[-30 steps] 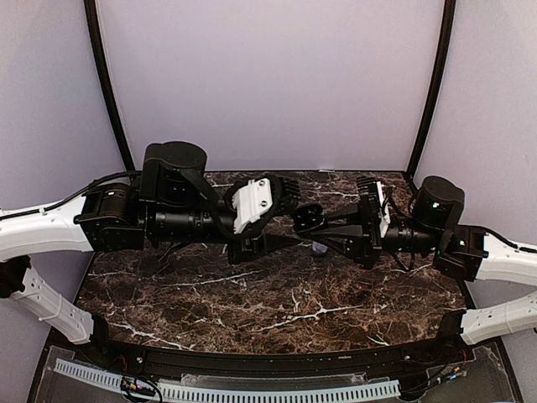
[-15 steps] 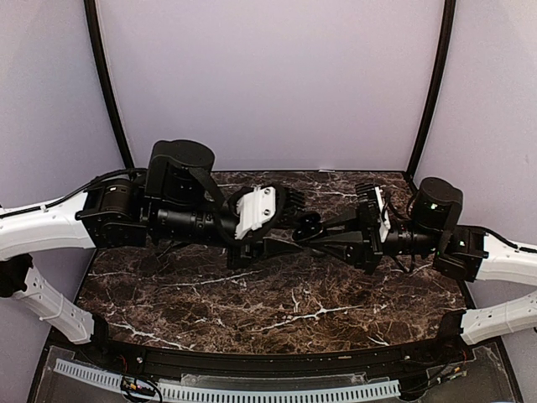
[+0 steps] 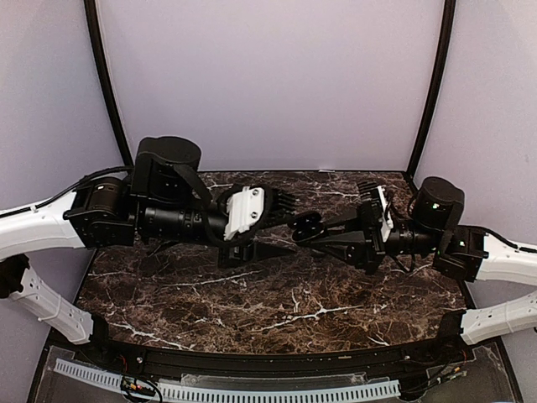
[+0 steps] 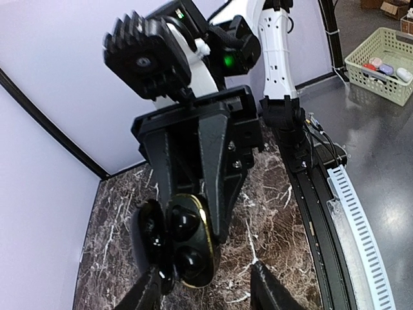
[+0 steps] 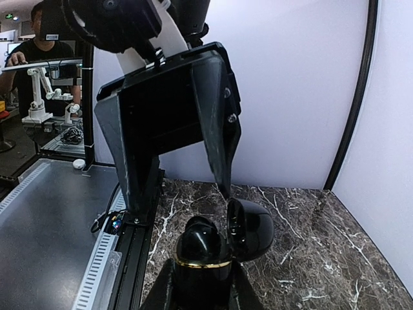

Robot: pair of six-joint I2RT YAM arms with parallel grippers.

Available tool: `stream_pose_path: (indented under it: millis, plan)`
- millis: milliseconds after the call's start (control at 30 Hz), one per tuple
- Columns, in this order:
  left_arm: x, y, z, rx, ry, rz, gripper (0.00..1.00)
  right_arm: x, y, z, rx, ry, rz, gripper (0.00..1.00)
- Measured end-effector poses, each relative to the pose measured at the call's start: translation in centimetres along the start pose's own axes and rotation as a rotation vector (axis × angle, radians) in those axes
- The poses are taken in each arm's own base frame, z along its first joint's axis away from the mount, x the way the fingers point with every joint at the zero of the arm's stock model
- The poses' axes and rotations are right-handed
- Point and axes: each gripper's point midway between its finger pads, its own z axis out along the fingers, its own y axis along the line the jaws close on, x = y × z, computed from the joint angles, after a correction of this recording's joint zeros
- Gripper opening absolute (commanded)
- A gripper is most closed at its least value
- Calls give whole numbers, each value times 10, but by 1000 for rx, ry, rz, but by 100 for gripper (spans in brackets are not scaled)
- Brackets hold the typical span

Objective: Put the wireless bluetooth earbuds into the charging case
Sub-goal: Adjust the left earbud in the left side groove of the charging case, then close the charging case with the earbuds inside.

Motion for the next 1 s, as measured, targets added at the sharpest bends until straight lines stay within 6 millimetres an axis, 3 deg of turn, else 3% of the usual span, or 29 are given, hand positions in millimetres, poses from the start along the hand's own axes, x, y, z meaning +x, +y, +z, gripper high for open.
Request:
stream_pose_path:
  millis: [267,367,533,700,1000]
  plan:
    - [-33,11,-42,-72,-147,38,50,0,-11,-4,36,-23,42,0]
    - [-36,15,-47,-88,-166,12,57,2,-12,-5,33,-26,53,0]
    - [-25,15,-32,-53,-141,-53,66,-4,-4,-5,-14,-51,42,0]
    - [-6,11,-9,-21,-84,-91,68,-10,1,-4,-56,-67,33,0]
    - [3,-9,8,78,-64,-94,56,0,-4,2,-56,-45,70,0]
